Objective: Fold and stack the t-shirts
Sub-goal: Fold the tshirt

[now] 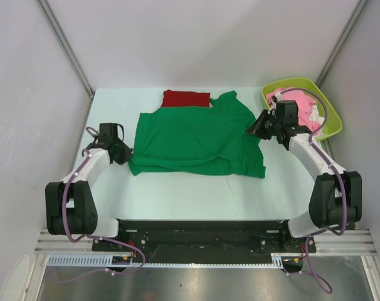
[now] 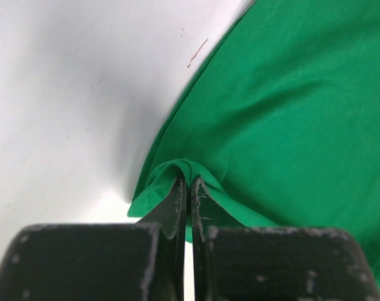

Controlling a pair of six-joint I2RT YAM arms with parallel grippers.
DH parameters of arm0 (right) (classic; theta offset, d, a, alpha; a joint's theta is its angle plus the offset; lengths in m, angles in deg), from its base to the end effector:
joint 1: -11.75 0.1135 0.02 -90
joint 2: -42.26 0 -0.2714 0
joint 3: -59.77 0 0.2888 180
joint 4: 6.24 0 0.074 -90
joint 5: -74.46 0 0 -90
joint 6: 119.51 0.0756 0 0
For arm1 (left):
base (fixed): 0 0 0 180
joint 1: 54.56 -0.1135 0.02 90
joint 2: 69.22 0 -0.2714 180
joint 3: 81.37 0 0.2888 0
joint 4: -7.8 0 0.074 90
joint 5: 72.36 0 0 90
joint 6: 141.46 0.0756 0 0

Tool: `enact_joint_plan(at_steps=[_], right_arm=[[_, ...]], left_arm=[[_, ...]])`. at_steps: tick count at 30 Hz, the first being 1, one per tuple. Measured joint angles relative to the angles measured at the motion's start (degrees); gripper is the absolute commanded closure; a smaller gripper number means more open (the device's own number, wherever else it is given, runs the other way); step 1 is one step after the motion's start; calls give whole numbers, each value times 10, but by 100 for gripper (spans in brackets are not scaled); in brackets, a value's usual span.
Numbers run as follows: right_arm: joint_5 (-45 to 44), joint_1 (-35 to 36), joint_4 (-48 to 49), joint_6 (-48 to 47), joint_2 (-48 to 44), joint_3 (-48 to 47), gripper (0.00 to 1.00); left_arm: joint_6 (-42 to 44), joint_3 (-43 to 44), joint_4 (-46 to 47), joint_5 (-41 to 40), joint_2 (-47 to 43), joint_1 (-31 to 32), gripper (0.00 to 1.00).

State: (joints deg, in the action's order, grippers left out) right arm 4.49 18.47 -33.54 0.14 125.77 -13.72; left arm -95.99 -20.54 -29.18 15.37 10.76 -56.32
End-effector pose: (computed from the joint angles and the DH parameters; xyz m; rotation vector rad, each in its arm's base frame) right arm 0.3834 0.0712 0.2450 0.2565 2.2622 0.7310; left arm 0.3287 0.0131 0.1619 -1.0232 2.3543 -0.2376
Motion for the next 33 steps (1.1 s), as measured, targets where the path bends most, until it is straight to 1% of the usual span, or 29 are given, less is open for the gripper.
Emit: enact_joint_plan(at_steps=[7,18,25,33], right_arm=[[9,8,2,-14,69,-55,100],[10,24,-6,-27,146,-141,100],[4,20,-13,-32,149,-147,100],[-11,3,-51,-48,128,-148,100]], left_arm=[[0,28,-2,0,19,-4,100],[2,62,-4,2,67,-4,100],[11,80,-4,12,78,-4,100],[11,82,-4,25,78,-4,100]])
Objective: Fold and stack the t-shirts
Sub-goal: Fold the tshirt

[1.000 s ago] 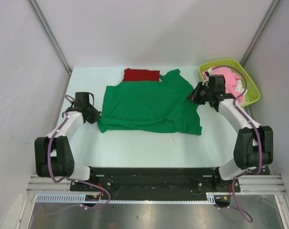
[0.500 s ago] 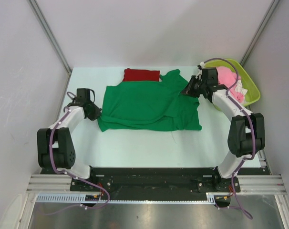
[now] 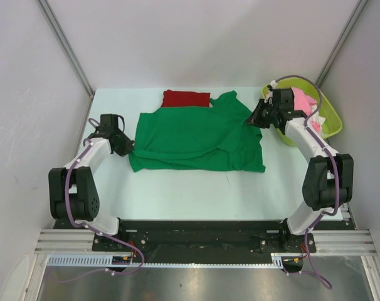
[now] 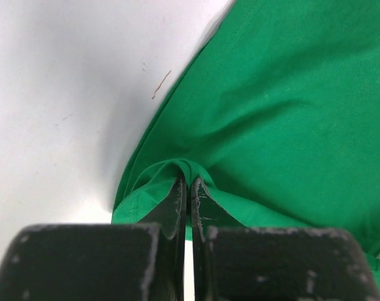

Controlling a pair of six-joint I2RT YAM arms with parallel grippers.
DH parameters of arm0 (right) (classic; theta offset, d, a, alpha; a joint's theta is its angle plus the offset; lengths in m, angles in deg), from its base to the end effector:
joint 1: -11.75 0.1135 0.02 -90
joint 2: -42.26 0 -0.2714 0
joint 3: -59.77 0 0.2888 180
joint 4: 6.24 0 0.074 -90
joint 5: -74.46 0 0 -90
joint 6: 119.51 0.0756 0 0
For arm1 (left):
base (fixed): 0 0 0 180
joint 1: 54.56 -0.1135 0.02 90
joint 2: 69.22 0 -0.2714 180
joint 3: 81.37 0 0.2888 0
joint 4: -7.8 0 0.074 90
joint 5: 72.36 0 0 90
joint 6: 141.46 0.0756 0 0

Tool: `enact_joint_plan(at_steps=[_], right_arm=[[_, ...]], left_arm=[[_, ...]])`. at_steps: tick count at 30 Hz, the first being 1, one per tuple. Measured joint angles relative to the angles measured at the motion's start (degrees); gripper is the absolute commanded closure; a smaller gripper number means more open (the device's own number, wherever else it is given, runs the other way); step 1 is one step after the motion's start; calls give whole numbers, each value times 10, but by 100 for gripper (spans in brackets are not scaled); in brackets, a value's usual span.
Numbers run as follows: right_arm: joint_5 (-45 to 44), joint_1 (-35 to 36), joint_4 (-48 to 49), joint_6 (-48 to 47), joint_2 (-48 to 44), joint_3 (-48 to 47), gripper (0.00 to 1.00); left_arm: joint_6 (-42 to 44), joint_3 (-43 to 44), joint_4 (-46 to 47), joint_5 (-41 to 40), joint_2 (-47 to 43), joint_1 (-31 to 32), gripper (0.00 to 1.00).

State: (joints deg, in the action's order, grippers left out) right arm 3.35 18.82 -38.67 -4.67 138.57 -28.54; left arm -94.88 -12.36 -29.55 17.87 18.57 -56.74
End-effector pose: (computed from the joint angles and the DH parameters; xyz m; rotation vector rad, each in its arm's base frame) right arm 0.4402 0.0793 0.2487 0.1817 2.3121 0.6634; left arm 0.3661 0.0136 0.1675 -0.9966 2.3748 -0.2810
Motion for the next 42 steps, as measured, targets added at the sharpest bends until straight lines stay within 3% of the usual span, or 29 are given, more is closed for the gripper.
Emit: enact_joint_plan(at_steps=[18,21,25,33,39,40,42], right_arm=[[7,-19,-2,-2,-41,19,100],[13,-18,7,2,-40,19,100],[20,-14,26,6,-32,19,100],[26,7,31,10,56,-35,100],[26,32,21,10,139,-132,100],[25,35,19,10,152,-149,81],[25,41,18,11,174,-176,29]], left_arm=[[14,56,-7,-9,79,60,99],[15,56,-12,-19,83,57,82],[16,56,-21,-34,86,50,0],[9,56,-39,-76,80,40,0],[9,25,-40,-76,6,40,0],[9,18,-39,-76,-10,40,0],[9,8,-39,-76,-35,40,0]])
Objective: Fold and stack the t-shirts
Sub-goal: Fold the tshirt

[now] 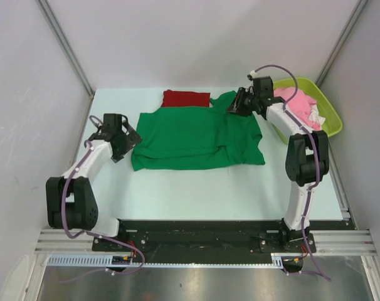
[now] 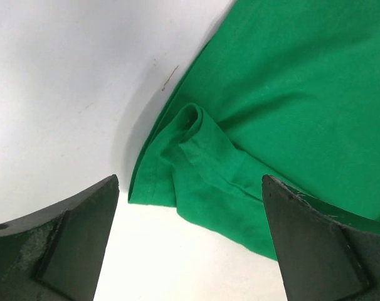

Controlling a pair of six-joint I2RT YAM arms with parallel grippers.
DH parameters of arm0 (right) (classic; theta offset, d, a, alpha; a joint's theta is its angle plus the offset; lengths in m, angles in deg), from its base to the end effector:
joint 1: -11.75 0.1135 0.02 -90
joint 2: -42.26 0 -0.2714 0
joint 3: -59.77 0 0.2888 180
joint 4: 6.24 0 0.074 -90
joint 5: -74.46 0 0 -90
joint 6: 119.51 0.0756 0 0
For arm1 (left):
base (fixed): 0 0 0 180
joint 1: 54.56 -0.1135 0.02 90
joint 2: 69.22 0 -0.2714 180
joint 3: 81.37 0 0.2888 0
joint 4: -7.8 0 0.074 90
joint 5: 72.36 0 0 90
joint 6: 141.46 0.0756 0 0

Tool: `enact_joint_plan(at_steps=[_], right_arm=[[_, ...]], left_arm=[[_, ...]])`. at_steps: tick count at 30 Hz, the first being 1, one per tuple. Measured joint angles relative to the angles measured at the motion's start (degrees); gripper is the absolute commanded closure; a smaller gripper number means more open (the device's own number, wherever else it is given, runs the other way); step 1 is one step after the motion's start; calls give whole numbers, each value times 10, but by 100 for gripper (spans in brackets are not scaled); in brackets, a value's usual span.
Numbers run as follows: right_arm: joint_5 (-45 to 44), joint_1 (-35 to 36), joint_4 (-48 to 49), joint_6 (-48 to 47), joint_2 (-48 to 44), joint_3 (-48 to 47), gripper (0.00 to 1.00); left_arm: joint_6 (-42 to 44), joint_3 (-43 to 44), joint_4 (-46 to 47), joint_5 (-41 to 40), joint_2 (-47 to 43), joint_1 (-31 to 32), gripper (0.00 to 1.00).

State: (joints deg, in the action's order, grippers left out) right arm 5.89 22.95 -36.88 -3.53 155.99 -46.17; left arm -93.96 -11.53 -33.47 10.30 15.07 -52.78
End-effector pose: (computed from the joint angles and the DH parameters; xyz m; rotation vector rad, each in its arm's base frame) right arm 0.5130 0.1297 0.2331 0.0869 2.2977 0.7633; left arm 0.3567 -0.0014 0.1884 -0.9298 2.3611 -0.1442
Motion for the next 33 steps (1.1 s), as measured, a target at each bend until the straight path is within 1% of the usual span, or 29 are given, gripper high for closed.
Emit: enact_joint_plan(at_steps=[1,6,8,11,14,18,20,22,24,26,29,32,33], right_arm=[[-1,2,1,3,9,-9,1],[-4,2,18,5,16,-4,0],[-21,0,40,6,-13,48,0],[-59,1,25,8,-87,123,0],[-112,8,0,9,-203,191,0],[-176,35,-3,28,-373,294,0],[-193,45,8,46,-459,366,0],[-208,43,9,62,-523,434,0],[-217,43,7,73,-550,478,0],[-217,48,7,80,-562,517,0],[-215,63,6,83,-569,537,0],[-209,84,11,83,-581,545,0],[-207,91,14,83,-584,547,0]], left_arm=[[0,-5,0,0,-10,0,0],[1,-37,2,2,-53,4,0],[1,-58,4,3,-74,10,0],[1,-94,2,7,-121,27,0],[-5,-129,4,14,-169,57,0],[-37,-187,19,28,-215,115,0],[-61,-221,33,37,-222,123,0],[-93,-267,58,41,-229,123,0],[-129,-319,80,43,-252,123,0],[-175,-364,111,40,-297,123,0],[-236,-410,151,20,-372,123,1],[-288,-430,154,-13,-407,123,9],[-306,-432,154,-23,-410,123,15]])
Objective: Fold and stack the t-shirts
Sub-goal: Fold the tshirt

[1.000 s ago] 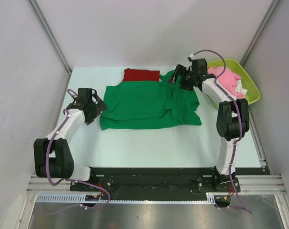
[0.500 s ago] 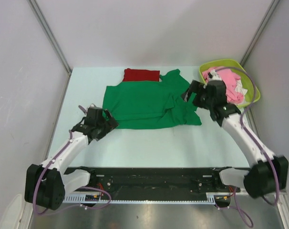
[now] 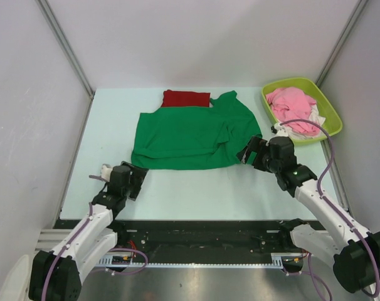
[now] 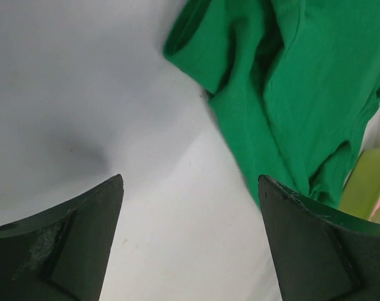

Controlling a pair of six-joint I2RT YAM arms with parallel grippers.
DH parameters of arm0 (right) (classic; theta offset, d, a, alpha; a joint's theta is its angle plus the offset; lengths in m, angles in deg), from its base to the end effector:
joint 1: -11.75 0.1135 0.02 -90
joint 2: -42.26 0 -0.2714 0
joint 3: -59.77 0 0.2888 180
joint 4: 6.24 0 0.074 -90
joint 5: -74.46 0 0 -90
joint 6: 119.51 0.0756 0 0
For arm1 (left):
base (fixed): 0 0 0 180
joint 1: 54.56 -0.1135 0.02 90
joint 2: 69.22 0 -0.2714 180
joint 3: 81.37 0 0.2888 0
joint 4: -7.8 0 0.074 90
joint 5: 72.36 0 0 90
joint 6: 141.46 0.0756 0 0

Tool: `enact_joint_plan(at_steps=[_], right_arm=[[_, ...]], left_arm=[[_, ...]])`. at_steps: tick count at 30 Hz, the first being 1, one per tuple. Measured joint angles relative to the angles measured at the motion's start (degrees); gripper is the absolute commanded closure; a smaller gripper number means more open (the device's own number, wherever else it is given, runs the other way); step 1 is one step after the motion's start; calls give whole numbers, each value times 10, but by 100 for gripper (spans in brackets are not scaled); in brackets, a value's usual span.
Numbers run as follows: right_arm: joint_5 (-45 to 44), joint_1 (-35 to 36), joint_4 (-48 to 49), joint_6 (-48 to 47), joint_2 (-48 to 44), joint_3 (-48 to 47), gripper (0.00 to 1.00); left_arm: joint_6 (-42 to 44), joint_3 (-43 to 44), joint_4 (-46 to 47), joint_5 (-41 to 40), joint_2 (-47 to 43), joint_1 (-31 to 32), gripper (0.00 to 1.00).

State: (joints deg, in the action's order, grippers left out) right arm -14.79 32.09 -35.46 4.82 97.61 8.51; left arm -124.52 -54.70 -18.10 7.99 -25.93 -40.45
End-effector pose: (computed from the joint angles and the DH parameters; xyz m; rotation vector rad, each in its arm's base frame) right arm 0.2610 0.0978 0.2340 0.2610 2.1914 0.5595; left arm 0.2055 -0.0386 0.1166 -1.2427 2.0199 -0.5737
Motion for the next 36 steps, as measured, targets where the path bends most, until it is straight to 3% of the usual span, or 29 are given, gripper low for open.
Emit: enact_joint_plan(at_steps=[2,9,11,15,36], right_arm=[[5,13,8,0,-3,3,0],[23,27,16,-1,-9,16,0],[28,28,17,-3,-16,17,0],[33,28,18,-9,-29,18,0],[89,11,49,-40,-33,35,0]], left_arm=[[-41,-1,-2,-20,0,0,21],[-141,-6,-3,-58,40,0,27],[-156,3,-3,-66,62,-1,36],[-186,16,-3,-80,100,-6,44],[-200,103,28,-112,256,-42,41]])
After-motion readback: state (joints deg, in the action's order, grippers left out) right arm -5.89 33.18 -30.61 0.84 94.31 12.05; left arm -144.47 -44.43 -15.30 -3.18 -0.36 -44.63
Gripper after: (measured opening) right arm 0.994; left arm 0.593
